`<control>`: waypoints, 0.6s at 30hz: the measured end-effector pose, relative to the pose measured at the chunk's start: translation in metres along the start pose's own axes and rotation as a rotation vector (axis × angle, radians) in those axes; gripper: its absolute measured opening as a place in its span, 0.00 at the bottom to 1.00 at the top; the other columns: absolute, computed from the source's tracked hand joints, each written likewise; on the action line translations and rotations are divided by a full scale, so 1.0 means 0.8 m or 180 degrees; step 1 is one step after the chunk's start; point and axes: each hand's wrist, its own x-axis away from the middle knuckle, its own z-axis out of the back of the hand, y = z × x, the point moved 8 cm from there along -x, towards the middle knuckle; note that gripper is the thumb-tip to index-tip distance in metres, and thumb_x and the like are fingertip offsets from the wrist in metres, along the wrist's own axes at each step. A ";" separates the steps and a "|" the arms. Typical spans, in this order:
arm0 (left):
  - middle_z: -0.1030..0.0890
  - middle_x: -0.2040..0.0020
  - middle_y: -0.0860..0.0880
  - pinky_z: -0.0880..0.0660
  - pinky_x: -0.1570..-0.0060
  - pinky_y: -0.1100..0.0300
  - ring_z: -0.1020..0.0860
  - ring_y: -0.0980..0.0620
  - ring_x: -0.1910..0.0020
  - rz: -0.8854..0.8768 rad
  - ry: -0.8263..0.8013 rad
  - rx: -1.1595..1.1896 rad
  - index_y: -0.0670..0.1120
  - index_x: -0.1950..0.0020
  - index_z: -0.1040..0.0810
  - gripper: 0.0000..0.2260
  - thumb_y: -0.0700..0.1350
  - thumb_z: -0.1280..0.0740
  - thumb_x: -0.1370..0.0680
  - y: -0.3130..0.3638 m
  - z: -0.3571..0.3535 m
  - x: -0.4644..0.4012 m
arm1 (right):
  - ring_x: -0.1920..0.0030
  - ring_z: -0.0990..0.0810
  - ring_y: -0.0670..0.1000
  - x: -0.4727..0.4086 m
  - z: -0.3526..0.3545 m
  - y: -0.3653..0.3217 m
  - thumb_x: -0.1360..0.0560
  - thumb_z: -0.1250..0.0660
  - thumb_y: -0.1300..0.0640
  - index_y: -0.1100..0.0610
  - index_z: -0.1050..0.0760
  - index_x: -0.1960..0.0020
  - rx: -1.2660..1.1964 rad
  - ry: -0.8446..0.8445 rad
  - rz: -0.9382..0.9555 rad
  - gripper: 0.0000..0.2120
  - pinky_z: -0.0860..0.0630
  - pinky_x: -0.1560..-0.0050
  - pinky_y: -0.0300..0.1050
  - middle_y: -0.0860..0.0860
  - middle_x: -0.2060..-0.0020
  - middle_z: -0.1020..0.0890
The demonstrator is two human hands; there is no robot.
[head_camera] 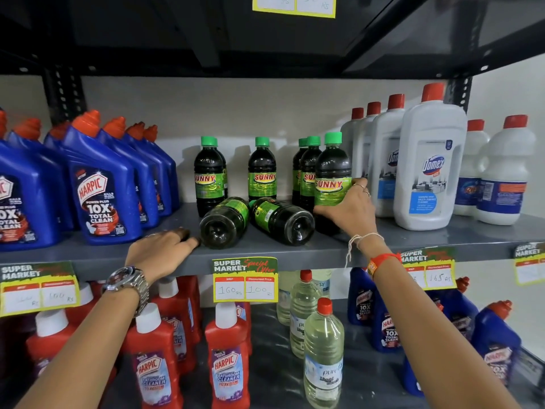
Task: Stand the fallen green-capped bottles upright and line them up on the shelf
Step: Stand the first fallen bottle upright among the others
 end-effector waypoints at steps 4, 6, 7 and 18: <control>0.23 0.47 0.49 0.39 0.71 0.61 0.30 0.53 0.60 0.0039 0.0025 0.0110 0.55 0.34 0.32 0.20 0.53 0.54 0.22 0.000 0.002 0.000 | 0.42 0.24 0.57 -0.012 -0.017 0.017 0.41 0.21 0.55 0.60 0.41 0.41 -0.0784 -0.0553 -0.0371 0.38 0.30 0.46 0.43 0.57 0.45 0.24; 0.24 0.49 0.49 0.39 0.71 0.61 0.30 0.53 0.60 0.0017 0.0030 0.0061 0.55 0.34 0.32 0.20 0.53 0.54 0.22 0.000 0.003 0.001 | 0.41 0.24 0.56 -0.014 -0.020 0.017 0.39 0.22 0.59 0.59 0.43 0.44 -0.1009 -0.0679 -0.0402 0.35 0.30 0.42 0.43 0.57 0.44 0.25; 0.25 0.49 0.50 0.39 0.71 0.61 0.31 0.53 0.61 -0.0006 0.0013 0.0016 0.55 0.34 0.32 0.20 0.52 0.54 0.22 0.001 0.003 0.002 | 0.40 0.25 0.56 -0.013 -0.022 0.016 0.39 0.22 0.60 0.59 0.44 0.44 -0.1093 -0.0745 -0.0409 0.35 0.30 0.39 0.44 0.58 0.42 0.25; 0.30 0.31 0.49 0.34 0.64 0.59 0.27 0.48 0.40 -0.0227 -0.0012 -0.0442 0.56 0.31 0.35 0.20 0.51 0.53 0.21 0.011 0.000 0.003 | 0.53 0.24 0.53 0.032 0.021 -0.150 0.39 0.31 0.46 0.53 0.32 0.42 -0.0392 0.0008 0.1571 0.28 0.26 0.56 0.47 0.49 0.59 0.23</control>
